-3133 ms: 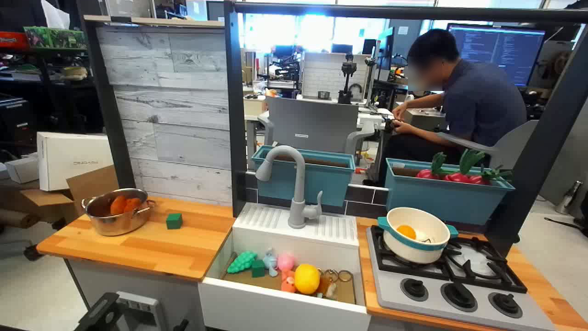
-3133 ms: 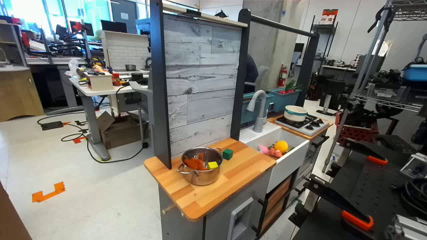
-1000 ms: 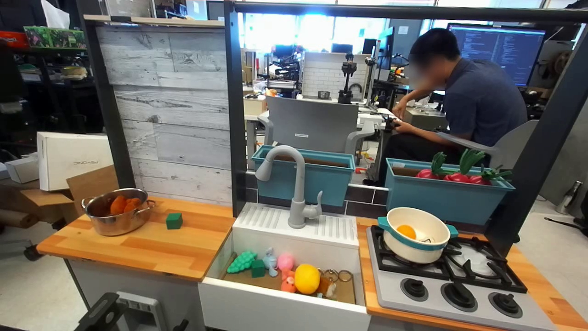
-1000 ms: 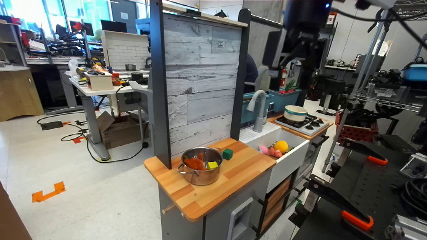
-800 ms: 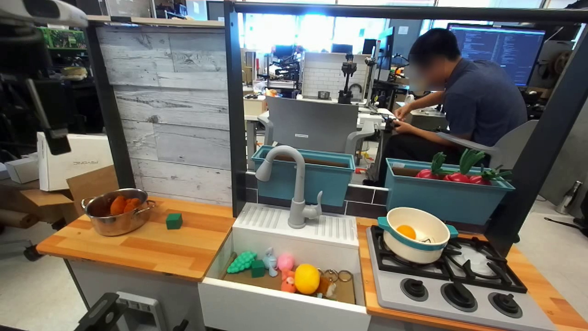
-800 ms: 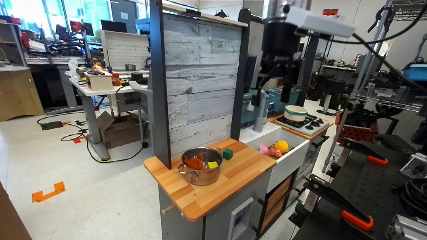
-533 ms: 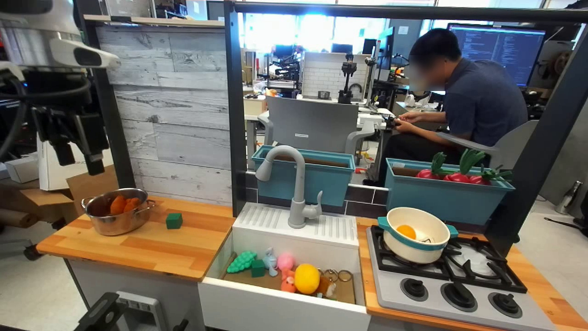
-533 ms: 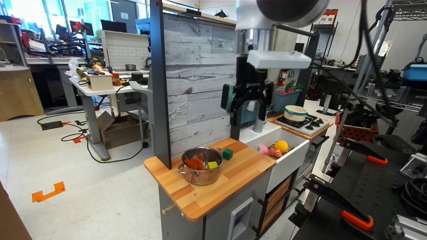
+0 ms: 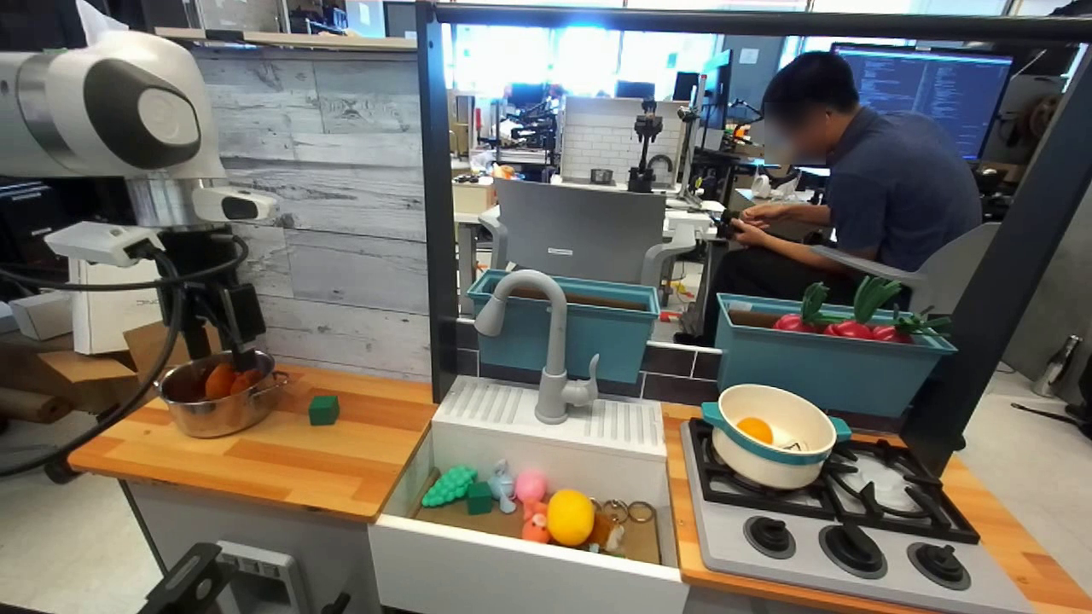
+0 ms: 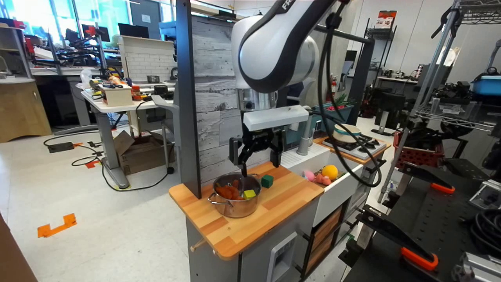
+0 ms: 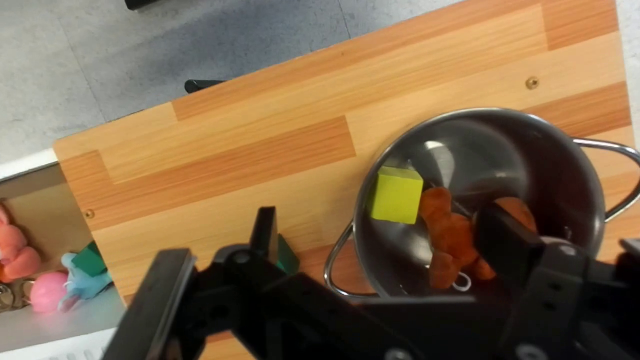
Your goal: Move the pot
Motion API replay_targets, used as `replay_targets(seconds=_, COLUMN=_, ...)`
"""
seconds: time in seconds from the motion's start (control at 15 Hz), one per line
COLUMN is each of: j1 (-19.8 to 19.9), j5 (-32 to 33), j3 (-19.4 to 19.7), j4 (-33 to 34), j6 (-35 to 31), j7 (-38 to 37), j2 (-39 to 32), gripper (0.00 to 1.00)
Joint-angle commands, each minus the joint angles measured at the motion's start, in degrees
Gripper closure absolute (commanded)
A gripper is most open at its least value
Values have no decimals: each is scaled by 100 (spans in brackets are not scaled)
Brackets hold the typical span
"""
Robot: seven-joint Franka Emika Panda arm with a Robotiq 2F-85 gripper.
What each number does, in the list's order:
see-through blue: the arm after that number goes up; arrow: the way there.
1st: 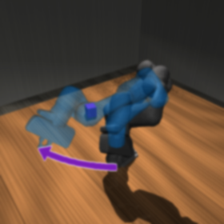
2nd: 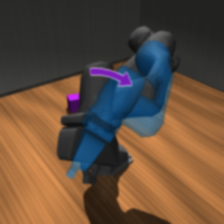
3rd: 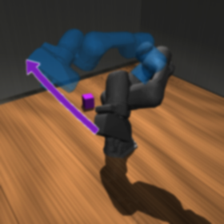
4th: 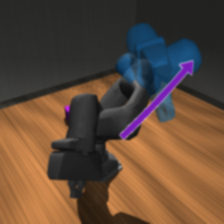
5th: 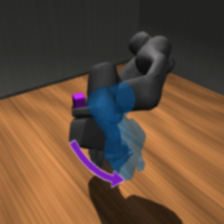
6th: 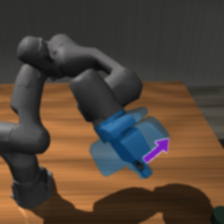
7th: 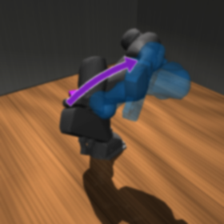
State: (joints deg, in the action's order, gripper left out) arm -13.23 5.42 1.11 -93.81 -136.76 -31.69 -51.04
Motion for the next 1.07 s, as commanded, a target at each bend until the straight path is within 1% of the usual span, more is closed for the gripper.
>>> replay_targets(seconds=0.0, j1=-103, j5=-267, j3=123, j4=1396, j6=801, j7=5, j2=-873, gripper=0)
replay_targets(seconds=0.2, j1=4, j5=-441, j3=70, j4=2155, j6=1367, j7=74, j2=-1316, gripper=0)
replay_targets(seconds=0.33, j1=85, j5=-577, j3=45, j4=2385, j6=1656, j7=99, j2=-1437, gripper=0)
replay_targets(seconds=0.53, j1=229, j5=-762, j3=17, j4=2518, j6=2112, j7=167, j2=-1513, gripper=0)
replay_targets(seconds=0.73, j1=293, j5=-781, j3=128, j4=2610, j6=2219, j7=42, j2=-1678, gripper=0)
replay_targets(seconds=1.0, j1=366, j5=-741, j3=250, j4=2994, j6=2291, j7=-4, j2=-2140, gripper=0)
